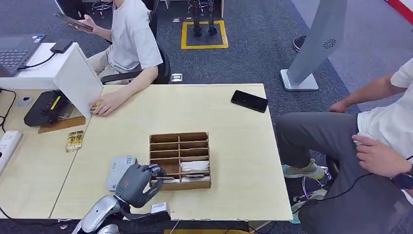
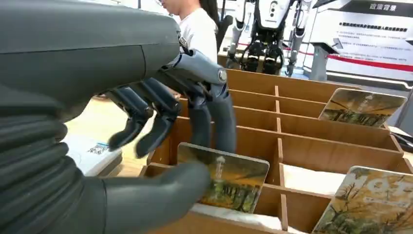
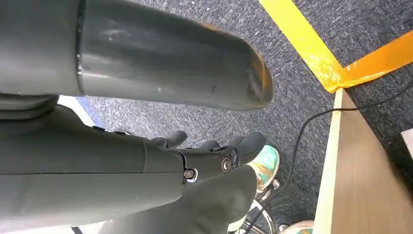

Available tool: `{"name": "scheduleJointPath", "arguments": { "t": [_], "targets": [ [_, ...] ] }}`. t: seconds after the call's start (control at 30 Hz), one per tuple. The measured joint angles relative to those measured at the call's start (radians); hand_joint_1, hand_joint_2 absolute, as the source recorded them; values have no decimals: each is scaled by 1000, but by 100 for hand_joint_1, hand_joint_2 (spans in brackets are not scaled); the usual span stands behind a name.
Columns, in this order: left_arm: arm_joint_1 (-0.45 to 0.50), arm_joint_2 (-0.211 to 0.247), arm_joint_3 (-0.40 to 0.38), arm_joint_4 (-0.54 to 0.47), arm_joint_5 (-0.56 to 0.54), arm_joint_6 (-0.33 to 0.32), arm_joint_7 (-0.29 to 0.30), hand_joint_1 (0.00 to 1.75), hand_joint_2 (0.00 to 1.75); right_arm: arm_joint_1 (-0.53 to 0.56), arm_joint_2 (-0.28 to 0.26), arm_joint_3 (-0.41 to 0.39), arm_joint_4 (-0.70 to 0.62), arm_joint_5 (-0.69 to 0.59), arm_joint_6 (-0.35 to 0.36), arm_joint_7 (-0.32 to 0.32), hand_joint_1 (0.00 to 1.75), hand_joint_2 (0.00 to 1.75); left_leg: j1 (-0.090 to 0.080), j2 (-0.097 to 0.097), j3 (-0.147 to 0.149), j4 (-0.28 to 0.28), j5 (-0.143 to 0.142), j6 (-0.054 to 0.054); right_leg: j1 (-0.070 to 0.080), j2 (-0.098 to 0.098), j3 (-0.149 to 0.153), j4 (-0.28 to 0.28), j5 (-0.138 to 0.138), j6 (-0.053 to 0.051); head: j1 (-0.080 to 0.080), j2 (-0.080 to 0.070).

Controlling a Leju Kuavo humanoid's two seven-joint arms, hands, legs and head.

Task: Pass the card to the sensor for recognition and then transmit it.

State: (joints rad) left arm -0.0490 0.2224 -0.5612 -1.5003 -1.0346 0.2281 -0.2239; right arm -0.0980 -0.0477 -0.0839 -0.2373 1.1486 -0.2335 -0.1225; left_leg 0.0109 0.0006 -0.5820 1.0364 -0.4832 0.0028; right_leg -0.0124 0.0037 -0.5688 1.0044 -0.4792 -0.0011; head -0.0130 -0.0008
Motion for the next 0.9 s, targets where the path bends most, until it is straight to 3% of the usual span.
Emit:
{"name": "scheduleJointPath", "arguments": {
  "t": [0.9],
  "targets": [
    [11,-1,15,2,0,2,0,0,175,0,0,-18,-1,13,0,0,0,0,0,0,0,0,0,0,0,0,0,0,0,0,0,0]
  ]
}}
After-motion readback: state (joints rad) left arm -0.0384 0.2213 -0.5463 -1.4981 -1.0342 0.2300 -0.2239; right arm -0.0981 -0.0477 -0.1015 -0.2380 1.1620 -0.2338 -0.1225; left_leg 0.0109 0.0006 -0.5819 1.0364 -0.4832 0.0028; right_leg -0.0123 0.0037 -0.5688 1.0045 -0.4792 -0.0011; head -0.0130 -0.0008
